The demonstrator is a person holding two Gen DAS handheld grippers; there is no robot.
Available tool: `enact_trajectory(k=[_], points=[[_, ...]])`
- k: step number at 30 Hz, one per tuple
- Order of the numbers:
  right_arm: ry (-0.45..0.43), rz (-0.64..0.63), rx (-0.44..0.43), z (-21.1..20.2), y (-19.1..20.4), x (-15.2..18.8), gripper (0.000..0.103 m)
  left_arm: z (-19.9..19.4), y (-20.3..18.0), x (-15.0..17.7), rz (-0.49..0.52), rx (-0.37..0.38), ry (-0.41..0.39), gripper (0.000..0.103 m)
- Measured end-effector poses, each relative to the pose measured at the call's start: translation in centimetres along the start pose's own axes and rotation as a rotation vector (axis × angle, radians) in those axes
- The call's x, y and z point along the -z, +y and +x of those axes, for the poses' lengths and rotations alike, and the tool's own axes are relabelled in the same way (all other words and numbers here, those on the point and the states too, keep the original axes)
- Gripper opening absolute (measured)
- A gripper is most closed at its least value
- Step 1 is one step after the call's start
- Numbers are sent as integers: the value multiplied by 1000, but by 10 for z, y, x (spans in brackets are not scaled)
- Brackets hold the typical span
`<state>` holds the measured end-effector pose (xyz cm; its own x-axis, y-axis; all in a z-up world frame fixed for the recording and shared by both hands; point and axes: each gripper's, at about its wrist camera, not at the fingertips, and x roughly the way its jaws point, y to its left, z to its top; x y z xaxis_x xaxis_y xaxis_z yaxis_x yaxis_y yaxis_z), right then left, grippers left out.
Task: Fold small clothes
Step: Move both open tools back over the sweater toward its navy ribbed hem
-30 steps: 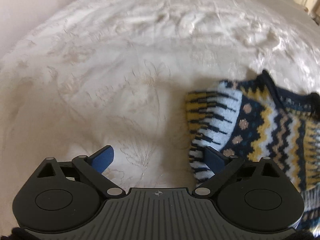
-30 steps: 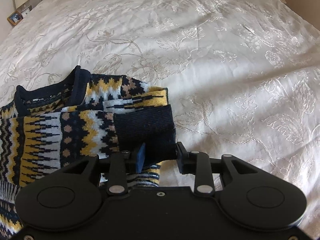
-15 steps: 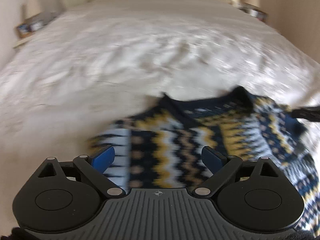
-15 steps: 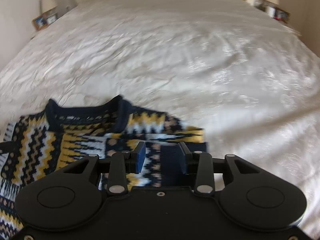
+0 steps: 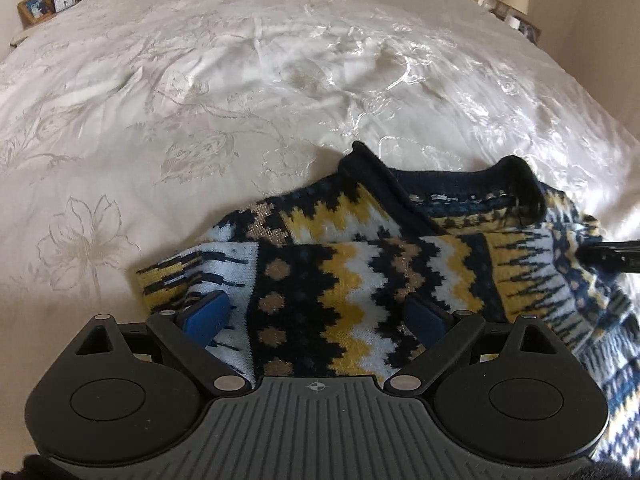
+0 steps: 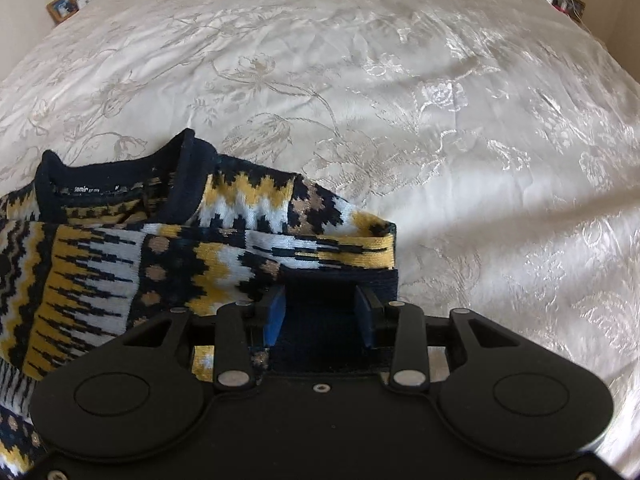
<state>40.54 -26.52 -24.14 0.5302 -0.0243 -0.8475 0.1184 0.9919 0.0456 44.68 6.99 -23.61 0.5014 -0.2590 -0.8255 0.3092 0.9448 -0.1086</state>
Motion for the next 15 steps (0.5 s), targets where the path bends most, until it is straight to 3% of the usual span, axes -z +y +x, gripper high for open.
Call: enact_trajectory(k=[6,12,15], points=[[-55,-15,-11,-25,5,-1,48,-41,-32,9,103,-75,-33,95],[2,-52,3,-29,13,21,51,-23,-38,52,168,-159,119,95],[28,-35,32,-28,6,30,60,-30,-42,52,176,-164,110,95]])
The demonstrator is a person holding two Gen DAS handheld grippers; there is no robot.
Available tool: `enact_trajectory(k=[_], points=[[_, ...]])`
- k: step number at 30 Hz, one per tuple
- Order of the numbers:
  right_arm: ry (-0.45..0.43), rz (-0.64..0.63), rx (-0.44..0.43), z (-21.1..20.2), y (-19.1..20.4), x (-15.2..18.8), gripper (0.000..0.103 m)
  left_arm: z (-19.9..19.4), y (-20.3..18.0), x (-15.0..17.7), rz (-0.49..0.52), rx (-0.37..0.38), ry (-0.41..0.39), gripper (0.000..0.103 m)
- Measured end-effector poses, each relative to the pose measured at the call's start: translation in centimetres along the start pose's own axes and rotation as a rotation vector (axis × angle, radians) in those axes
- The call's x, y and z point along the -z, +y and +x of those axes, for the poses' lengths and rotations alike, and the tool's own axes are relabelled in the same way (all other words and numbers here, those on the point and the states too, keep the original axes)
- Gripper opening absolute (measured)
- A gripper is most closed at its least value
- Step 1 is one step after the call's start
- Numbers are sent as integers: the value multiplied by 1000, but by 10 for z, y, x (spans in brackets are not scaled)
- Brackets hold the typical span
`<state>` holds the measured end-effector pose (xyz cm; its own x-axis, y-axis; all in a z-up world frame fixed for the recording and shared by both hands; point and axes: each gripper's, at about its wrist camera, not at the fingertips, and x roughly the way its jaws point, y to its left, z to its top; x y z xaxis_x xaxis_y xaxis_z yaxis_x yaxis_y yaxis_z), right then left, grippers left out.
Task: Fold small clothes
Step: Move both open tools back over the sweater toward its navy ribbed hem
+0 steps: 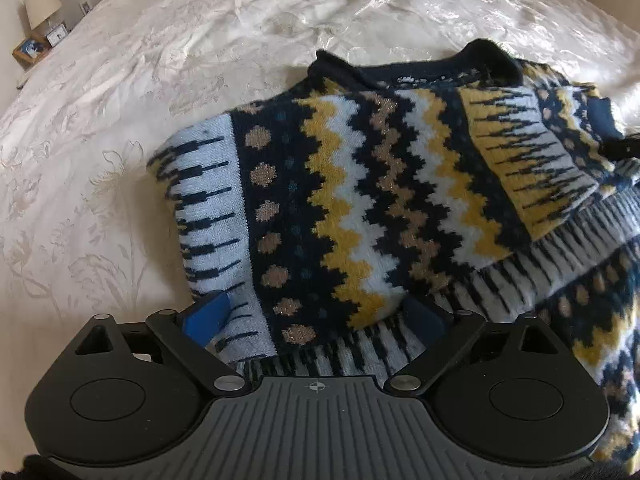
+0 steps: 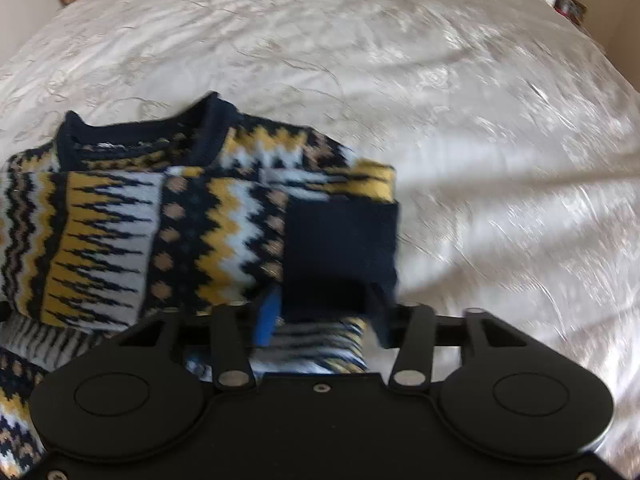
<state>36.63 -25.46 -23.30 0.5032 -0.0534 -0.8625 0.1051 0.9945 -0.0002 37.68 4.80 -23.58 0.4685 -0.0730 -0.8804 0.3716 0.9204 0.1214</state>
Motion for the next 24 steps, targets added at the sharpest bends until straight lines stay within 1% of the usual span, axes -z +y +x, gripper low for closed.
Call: enact_trajectory(k=[2,4,6,10,12,15,18,20,24], points=[[-11,34,1,-9,-5,0,60,-12,1,-4,-21,14,-24,95],[-31,49,-2,-23,-6,2,62,-26,4,-5,-62,34,-44,95],[-45,57,-15,-38,-4,6,71,-40,6,-4,-101,52,-60,95],[-68,70,-40,-65,6,18,80,-66,6,8,-148,81,-76,95],[-76,72,-56,-78,13,26,87,-78,5,18,-158,96,-75,95],[-77,65,-77,-94,26,42,94,-94,5,31,-168,119,-70,95],[-78,70,-81,-110,36,57,99,-103,0,44,-168,137,-61,95],[-79,83,-82,-119,41,67,102,-109,-1,53,-166,155,-56,95],[-81,98,-79,-137,52,88,102,-122,-10,71,-141,194,-57,95]])
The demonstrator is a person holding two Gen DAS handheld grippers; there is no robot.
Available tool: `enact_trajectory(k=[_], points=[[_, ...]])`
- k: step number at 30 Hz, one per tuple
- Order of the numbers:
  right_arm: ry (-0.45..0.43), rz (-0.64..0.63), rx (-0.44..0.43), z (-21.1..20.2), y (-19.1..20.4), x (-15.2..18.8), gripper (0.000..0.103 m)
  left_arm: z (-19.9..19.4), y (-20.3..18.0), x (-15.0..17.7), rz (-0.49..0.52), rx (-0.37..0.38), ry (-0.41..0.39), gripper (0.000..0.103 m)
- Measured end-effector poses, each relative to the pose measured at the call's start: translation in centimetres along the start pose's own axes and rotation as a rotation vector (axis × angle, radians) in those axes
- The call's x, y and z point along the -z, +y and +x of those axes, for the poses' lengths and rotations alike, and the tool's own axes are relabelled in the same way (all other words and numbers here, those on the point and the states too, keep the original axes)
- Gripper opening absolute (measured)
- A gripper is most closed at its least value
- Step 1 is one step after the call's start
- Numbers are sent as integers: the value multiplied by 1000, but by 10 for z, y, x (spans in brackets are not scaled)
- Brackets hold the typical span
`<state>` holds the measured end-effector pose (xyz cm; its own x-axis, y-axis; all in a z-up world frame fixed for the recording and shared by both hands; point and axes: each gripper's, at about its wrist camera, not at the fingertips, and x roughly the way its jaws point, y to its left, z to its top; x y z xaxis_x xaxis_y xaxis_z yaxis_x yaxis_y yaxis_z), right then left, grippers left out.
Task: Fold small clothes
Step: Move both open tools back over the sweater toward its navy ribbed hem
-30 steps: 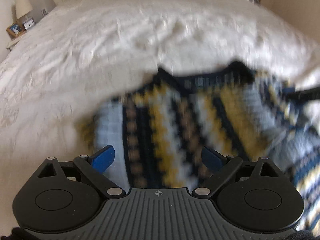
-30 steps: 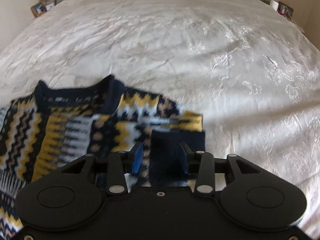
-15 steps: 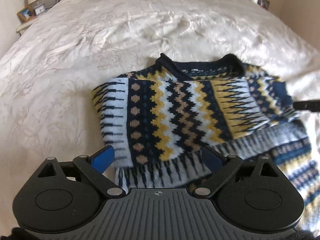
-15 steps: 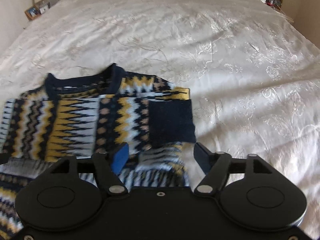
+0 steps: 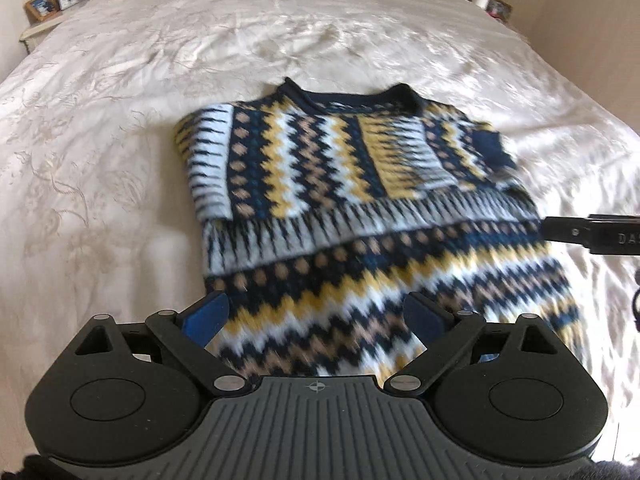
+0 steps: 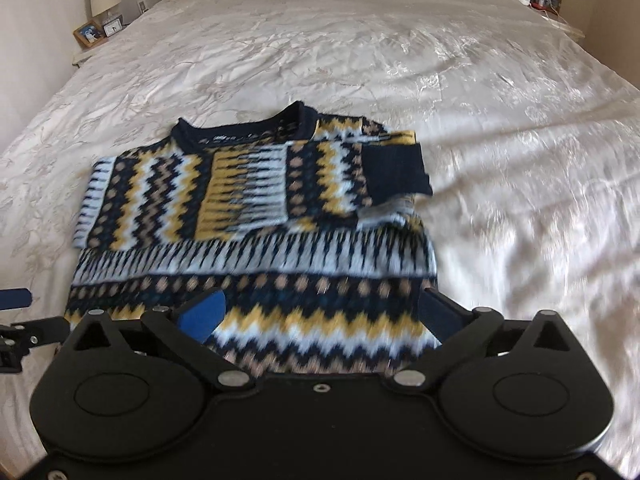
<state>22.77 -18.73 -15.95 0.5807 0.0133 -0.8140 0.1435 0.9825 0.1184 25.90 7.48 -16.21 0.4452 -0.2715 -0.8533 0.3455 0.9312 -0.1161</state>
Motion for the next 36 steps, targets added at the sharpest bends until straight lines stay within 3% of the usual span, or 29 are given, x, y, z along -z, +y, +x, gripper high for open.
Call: enact_trajectory(k=[7,15,21,36], points=[[-7,11,5,-23,12,31,102,-18,-10,28,24,31,3,95],[14,-49,-60,-38,8,63,102,-41,-20,61,-60,-40,-20,95],[13,-103,-102,-57,-12,89,102,-54,-39,92,-120,-93,-10,95],[21,-104,-133,-89,-67,161,102,-71,-93,164,-95,-148,-32,95]])
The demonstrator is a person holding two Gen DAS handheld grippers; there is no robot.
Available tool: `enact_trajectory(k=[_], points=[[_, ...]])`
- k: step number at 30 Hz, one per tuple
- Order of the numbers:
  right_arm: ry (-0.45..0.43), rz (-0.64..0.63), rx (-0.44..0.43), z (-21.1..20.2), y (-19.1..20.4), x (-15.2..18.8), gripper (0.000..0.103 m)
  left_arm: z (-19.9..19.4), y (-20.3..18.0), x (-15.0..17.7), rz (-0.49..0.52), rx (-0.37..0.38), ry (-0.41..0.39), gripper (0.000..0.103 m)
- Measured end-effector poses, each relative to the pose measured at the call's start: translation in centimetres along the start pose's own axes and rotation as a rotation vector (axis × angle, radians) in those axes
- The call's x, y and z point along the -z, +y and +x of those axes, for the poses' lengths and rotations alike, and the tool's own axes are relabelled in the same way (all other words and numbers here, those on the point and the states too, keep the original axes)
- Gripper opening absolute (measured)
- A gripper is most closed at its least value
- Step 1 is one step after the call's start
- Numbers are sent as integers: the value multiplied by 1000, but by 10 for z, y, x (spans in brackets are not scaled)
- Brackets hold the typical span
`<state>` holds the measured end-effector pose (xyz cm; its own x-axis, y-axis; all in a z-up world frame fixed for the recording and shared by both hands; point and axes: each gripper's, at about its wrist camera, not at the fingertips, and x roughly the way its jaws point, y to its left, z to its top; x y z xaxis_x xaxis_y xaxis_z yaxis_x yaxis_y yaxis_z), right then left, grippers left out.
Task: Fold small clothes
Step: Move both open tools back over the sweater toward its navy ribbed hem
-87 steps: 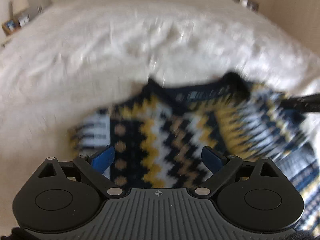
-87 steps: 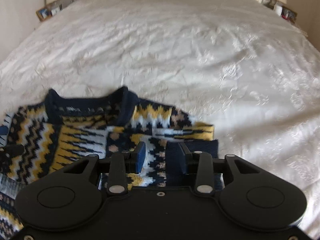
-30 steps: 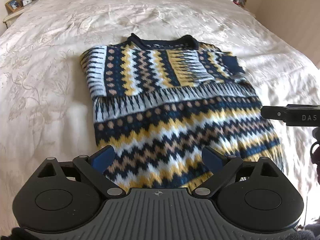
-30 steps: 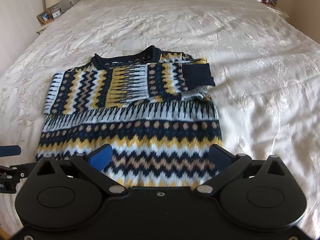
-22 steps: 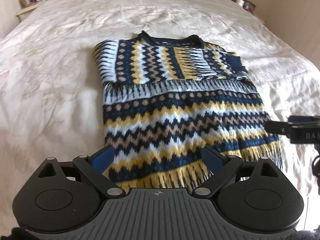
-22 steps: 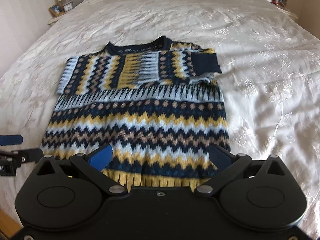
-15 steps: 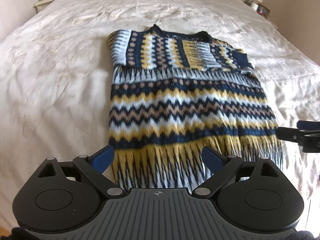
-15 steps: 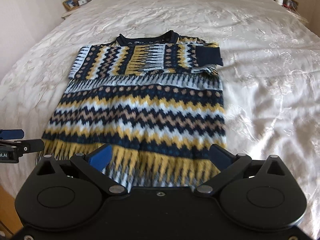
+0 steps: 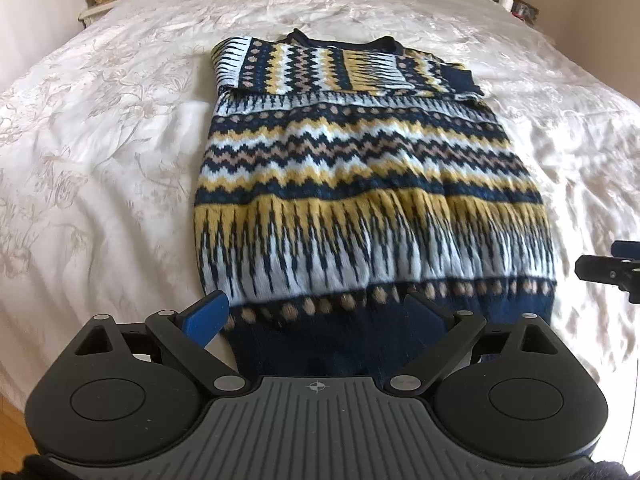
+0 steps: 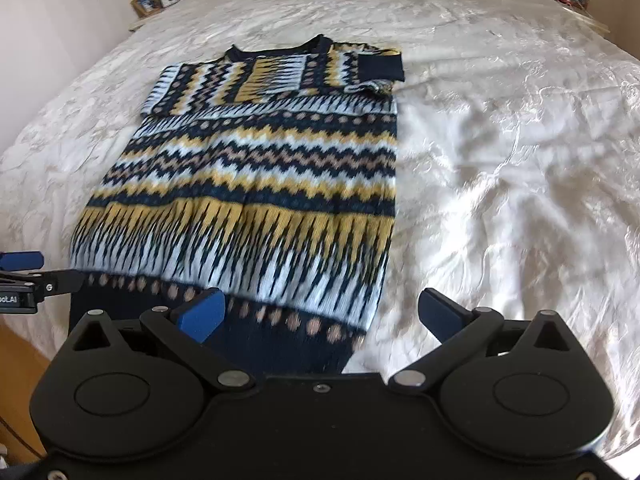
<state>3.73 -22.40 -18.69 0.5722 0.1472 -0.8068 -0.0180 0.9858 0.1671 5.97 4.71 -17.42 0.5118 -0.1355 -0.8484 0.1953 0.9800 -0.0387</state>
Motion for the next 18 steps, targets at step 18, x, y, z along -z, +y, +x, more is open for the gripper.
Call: enact_trajectory(k=[18], points=[[30,-4,-100,15,5,53,102,14,13,52,18,-26,-1,95]])
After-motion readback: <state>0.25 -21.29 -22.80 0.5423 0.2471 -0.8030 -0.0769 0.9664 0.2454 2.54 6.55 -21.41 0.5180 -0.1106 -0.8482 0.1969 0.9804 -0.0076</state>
